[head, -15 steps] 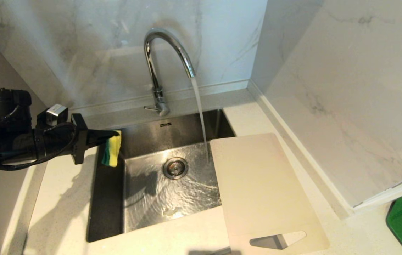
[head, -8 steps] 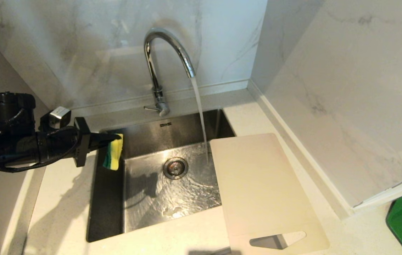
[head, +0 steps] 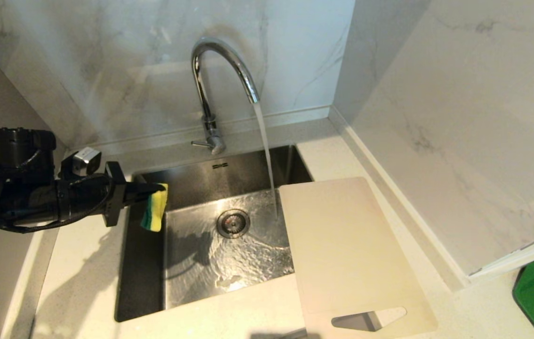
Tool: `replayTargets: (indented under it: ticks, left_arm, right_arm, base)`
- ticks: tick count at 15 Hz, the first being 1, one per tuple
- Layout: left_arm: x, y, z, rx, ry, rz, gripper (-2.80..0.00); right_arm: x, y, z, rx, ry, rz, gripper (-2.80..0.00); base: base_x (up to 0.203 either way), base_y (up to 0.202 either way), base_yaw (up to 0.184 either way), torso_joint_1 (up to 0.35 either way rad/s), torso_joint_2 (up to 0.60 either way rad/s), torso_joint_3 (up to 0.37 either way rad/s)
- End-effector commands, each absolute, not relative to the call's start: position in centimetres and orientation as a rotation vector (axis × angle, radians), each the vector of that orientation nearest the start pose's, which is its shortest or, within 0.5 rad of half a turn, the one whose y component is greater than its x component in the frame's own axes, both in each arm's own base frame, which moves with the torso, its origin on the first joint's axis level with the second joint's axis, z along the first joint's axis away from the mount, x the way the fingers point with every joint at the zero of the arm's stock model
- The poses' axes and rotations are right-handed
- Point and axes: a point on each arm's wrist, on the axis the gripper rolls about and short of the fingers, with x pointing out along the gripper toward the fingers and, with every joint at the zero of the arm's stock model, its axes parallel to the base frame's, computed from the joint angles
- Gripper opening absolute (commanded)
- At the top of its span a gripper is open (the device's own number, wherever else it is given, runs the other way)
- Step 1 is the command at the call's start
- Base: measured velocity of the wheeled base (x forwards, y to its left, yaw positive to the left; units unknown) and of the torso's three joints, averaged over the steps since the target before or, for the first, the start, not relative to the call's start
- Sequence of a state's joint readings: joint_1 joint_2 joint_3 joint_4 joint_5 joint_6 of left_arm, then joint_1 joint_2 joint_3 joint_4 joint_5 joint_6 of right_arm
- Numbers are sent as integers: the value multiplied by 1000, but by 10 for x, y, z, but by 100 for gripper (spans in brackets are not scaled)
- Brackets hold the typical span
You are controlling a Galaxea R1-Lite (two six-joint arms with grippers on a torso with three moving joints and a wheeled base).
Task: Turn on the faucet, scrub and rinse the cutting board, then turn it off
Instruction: Put down the cleaning cloth
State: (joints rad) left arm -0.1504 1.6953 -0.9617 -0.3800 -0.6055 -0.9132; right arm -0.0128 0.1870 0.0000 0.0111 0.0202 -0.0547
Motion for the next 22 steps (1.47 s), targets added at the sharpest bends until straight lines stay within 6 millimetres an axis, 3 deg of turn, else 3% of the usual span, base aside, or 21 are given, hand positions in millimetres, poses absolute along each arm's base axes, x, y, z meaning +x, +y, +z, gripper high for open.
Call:
replayTargets:
  ticks: [1,22]
  left_arm:
    - [305,-59,202,-946,676,-537,-280]
    - [296,-62,213,-936,651,-564,-280]
  right_arm:
    - [-10,0,77,-47,182,12,-280]
    - [-13,1,79,-118,235,30,-280]
  base:
    - [0,0,0,0,0,0]
    - [0,0,0,0,0,0]
